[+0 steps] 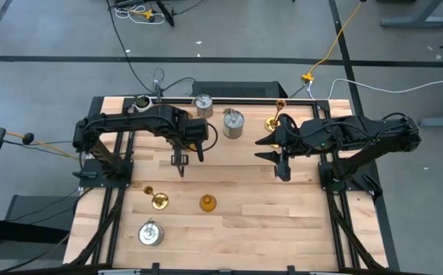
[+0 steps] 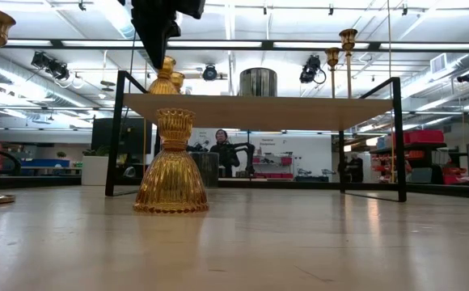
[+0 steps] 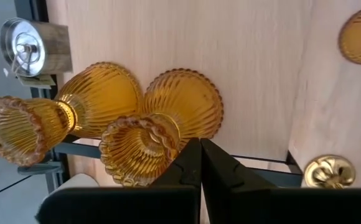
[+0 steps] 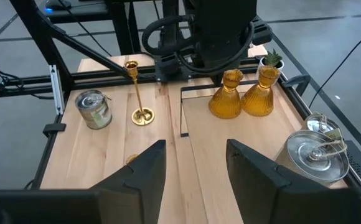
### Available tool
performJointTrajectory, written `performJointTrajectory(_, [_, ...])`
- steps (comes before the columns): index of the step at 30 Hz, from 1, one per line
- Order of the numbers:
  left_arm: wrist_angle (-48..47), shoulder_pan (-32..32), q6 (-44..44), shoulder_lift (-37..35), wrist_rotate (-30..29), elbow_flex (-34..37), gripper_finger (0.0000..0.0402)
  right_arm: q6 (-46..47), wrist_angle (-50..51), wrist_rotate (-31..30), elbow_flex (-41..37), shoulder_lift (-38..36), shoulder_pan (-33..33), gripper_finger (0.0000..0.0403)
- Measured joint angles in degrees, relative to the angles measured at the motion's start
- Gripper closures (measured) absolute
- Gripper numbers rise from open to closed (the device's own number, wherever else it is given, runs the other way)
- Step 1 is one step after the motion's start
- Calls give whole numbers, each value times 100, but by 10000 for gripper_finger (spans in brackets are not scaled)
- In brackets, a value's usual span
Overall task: Pick & Place candle stick holders
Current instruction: Put the left glass candle holder on the shelf aligned with the other glass candle holder, then put the candle holder on the shelf aligned with the other candle holder
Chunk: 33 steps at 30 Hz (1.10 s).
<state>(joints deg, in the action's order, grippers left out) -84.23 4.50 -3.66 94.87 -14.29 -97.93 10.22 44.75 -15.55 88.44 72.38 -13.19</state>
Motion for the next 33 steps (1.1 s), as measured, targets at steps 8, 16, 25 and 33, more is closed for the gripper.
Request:
performJointTrajectory(8, [-39, 60, -46, 0, -56, 0, 396, 0, 0, -2, 0, 0, 1, 234])
performJointTrajectory(16, [-72, -15, -48, 1, 150, -119, 396, 0, -1, -2, 0, 0, 1, 234])
performJointTrajectory(25, [125, -371, -5, 2, 503, -817, 397, -12, -2, -2, 0, 0, 0, 234])
performJointTrajectory(33, [448, -867, -118, -2, 451, -955, 396, -97, -13, -185, -4, -57, 0, 235])
